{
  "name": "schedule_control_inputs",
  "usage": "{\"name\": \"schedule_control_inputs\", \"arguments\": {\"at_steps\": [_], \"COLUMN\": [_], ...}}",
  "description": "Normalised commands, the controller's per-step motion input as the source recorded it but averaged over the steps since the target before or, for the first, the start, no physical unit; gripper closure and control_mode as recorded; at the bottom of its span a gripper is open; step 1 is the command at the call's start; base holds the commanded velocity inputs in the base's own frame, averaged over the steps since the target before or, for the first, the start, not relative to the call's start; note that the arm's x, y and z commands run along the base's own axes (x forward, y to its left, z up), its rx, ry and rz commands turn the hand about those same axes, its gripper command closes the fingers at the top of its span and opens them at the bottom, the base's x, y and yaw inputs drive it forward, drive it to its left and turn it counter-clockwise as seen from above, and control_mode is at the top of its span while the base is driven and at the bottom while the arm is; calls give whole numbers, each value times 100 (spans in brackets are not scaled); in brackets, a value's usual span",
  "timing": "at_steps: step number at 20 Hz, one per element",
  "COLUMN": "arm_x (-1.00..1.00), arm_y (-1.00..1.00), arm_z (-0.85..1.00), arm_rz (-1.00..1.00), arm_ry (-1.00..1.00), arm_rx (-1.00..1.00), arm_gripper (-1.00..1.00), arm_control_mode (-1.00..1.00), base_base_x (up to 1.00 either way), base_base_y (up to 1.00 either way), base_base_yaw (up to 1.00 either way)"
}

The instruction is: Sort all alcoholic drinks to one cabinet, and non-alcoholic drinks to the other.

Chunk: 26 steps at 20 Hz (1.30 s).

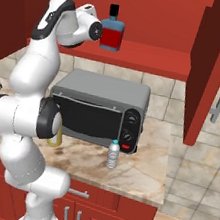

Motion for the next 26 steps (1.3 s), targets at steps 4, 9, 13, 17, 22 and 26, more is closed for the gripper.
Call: {"name": "schedule_control_inputs", "arguments": {"at_steps": [4,9,13,17,22,26], "arm_x": [25,25,18,3,1,7], "arm_y": [17,14,0,-2,-2,-6], "arm_z": [-27,-29,-12,-3,0,0], "arm_rz": [0,0,0,0,0,0], "arm_ry": [0,0,0,0,0,0], "arm_rx": [0,0,1,3,3,4], "arm_gripper": [100,-100,-100,-100,-100,-100], "arm_control_mode": [-100,-100,-100,-100,-100,-100], "base_base_x": [0,0,0,0,0,0], "base_base_y": [0,0,0,0,0,0], "base_base_yaw": [0,0,0,0,0,0]}}
